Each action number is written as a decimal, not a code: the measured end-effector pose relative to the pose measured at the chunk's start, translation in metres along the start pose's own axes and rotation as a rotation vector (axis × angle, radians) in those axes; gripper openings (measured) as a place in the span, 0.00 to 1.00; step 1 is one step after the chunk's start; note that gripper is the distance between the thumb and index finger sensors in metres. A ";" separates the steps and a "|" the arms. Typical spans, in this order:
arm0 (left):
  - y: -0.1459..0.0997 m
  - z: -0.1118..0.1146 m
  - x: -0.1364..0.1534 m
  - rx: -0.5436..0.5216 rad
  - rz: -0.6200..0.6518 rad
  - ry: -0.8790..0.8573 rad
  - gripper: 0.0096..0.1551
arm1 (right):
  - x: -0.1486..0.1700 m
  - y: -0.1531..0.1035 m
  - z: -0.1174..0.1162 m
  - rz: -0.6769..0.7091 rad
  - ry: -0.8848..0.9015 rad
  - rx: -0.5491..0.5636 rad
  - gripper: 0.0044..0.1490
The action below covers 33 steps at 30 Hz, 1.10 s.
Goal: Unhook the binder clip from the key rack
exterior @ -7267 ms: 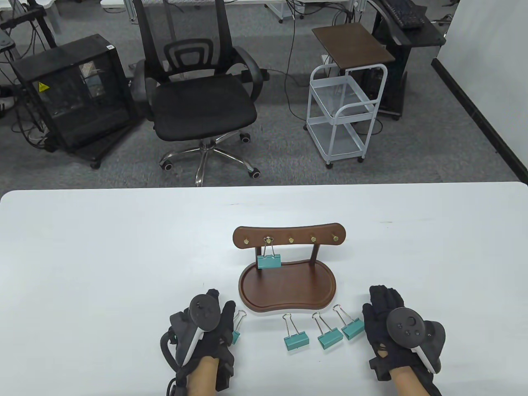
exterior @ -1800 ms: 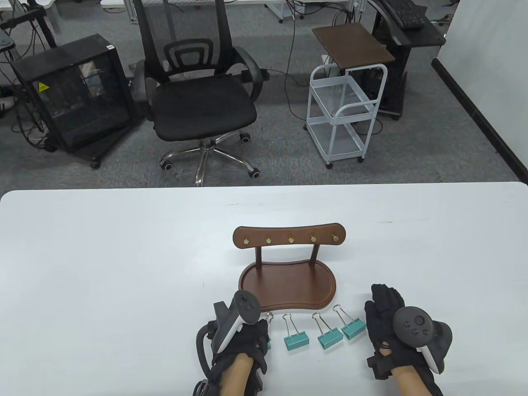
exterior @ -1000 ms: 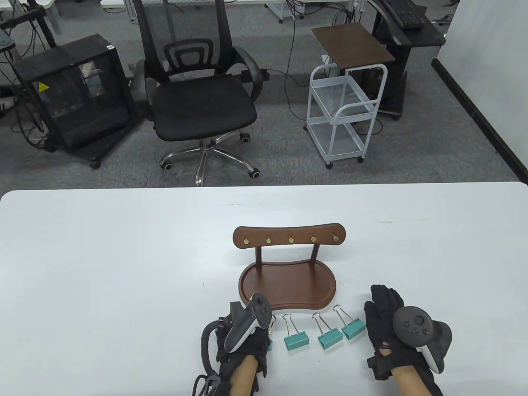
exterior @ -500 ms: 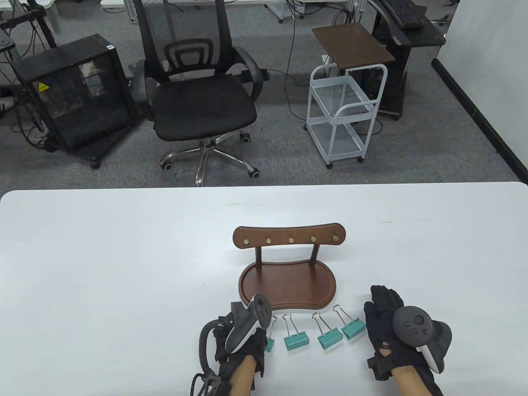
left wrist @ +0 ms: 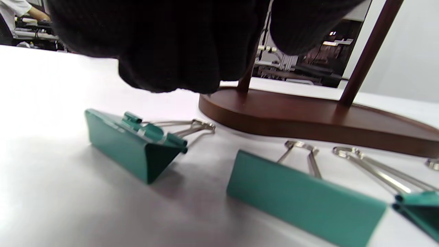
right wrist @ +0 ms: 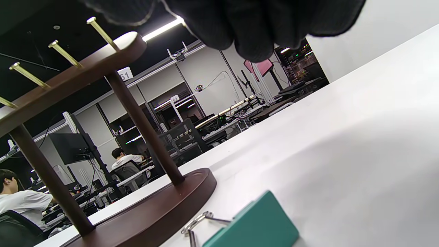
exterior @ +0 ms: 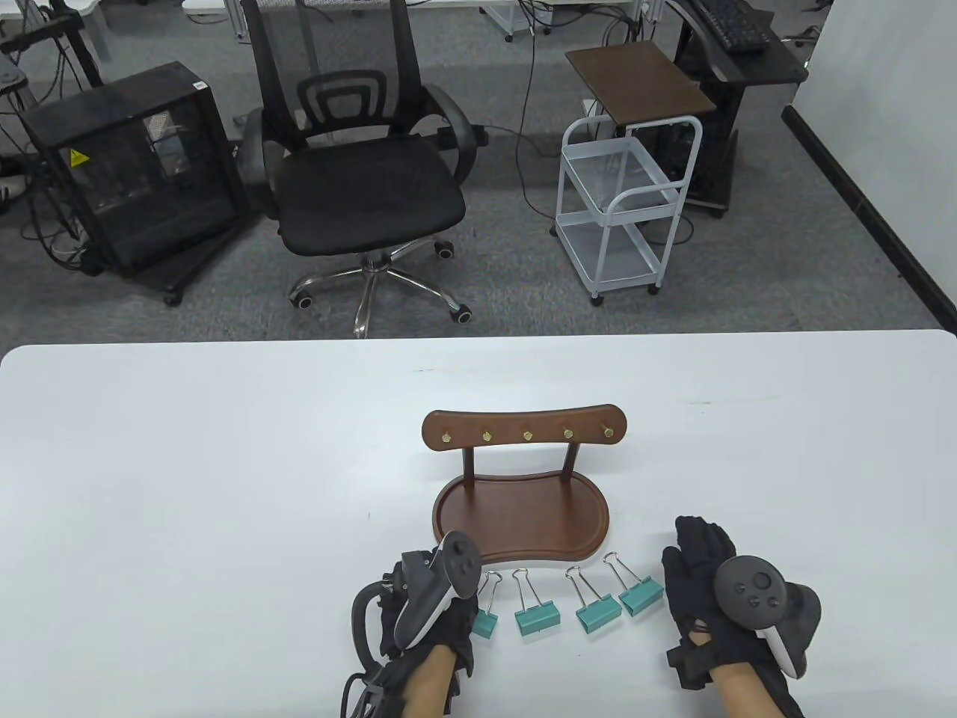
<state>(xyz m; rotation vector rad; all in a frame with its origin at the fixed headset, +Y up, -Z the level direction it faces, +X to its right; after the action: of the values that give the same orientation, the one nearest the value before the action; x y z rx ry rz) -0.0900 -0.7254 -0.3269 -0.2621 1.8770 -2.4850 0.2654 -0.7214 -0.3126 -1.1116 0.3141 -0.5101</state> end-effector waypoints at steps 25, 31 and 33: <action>-0.029 -0.017 -0.048 -0.162 0.281 -0.128 0.40 | -0.092 -0.020 -0.032 0.288 -0.201 -0.049 0.39; -0.027 -0.013 -0.044 -0.157 0.284 -0.143 0.38 | -0.077 -0.018 -0.033 0.235 -0.147 -0.034 0.39; -0.027 -0.012 -0.043 -0.157 0.286 -0.138 0.38 | -0.072 -0.017 -0.031 0.207 -0.102 -0.027 0.38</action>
<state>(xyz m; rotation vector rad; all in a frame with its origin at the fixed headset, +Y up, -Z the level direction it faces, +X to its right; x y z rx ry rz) -0.0468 -0.7014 -0.3099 -0.1494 1.9029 -2.0872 0.1860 -0.7125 -0.3113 -1.1133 0.3434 -0.2659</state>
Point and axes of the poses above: the tracker on the back of each hand, its own x axis roughly to the little-finger side, its own y axis roughly from the wrist to the fingertips, z = x × y, the point moved 4 cm from there along y, roughly from the wrist to the fingertips, and after that the axes turned 9 degrees about x, right-handed, at the moved point
